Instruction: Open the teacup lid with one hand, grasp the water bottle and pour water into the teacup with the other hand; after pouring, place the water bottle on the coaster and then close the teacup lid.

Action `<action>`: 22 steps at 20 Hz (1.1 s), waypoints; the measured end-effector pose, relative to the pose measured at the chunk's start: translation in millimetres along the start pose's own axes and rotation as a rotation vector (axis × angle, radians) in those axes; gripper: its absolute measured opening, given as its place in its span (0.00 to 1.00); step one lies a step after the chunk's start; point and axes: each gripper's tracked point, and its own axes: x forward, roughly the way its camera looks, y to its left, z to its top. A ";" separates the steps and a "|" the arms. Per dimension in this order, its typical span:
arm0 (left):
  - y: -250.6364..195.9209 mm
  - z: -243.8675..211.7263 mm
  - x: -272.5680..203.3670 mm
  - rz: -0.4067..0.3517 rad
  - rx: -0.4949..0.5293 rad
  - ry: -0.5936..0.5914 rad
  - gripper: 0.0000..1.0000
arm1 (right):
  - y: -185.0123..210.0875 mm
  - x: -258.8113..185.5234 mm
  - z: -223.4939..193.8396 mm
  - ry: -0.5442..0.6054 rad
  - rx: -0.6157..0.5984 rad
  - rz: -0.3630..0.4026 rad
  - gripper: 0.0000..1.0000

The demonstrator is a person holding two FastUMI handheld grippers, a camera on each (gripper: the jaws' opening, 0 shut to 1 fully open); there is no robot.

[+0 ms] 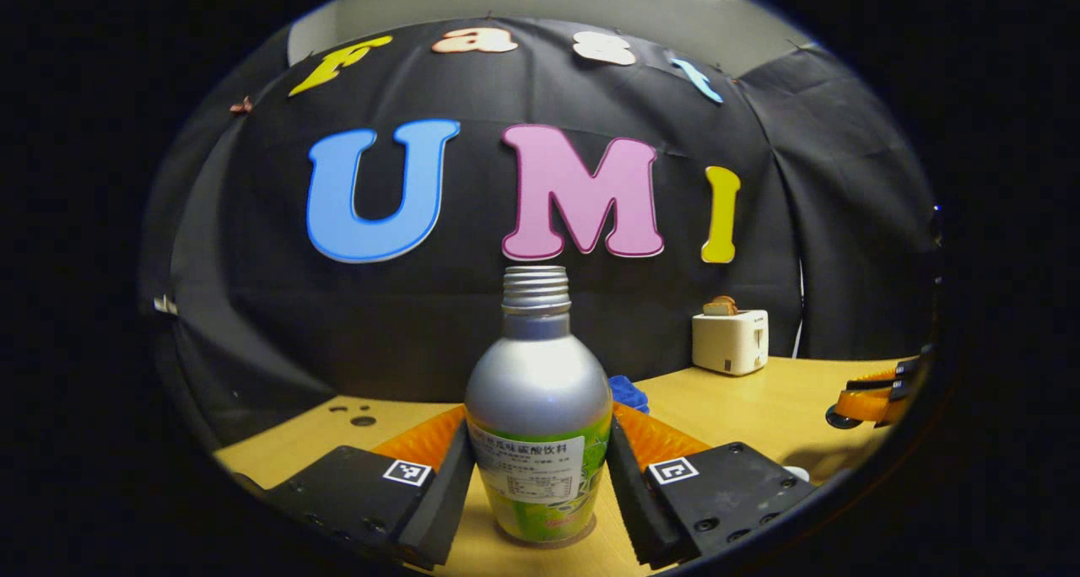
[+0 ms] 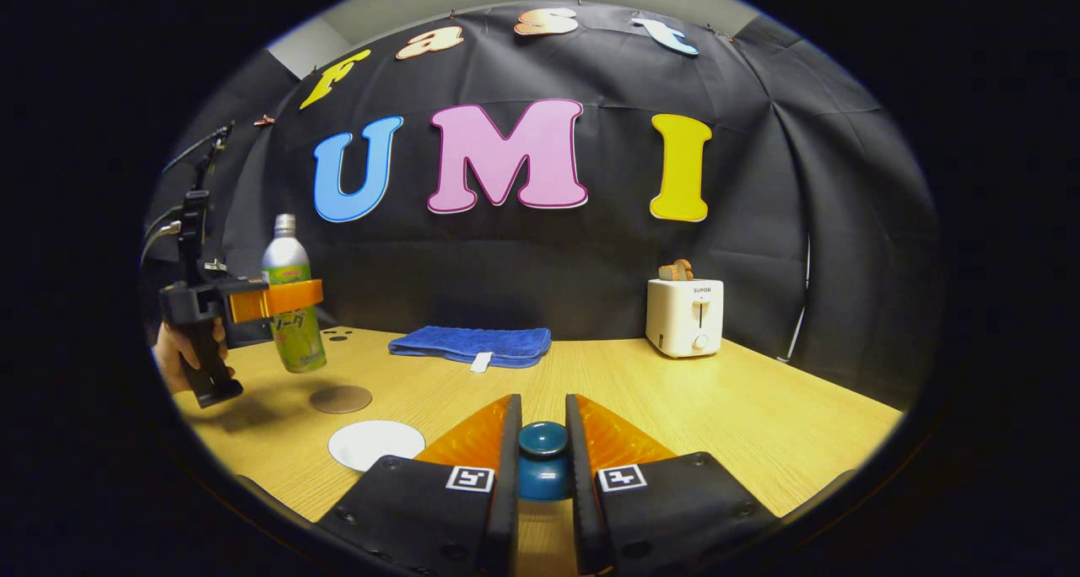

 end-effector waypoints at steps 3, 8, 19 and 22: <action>-3.9 -27.6 16.9 -0.006 -0.013 0.053 0.79 | 0.3 0.4 0.0 0.000 0.000 0.000 0.30; 2.4 -55.5 34.6 0.015 -0.023 0.093 0.80 | 0.0 0.5 -0.3 0.000 0.000 0.001 0.30; 2.3 -53.3 14.7 0.007 -0.034 0.093 0.98 | 0.1 0.5 -0.3 0.000 0.000 0.001 0.30; 0.6 -55.0 -7.6 -0.001 -0.020 0.112 0.98 | -0.1 0.3 0.0 0.000 0.000 0.001 0.30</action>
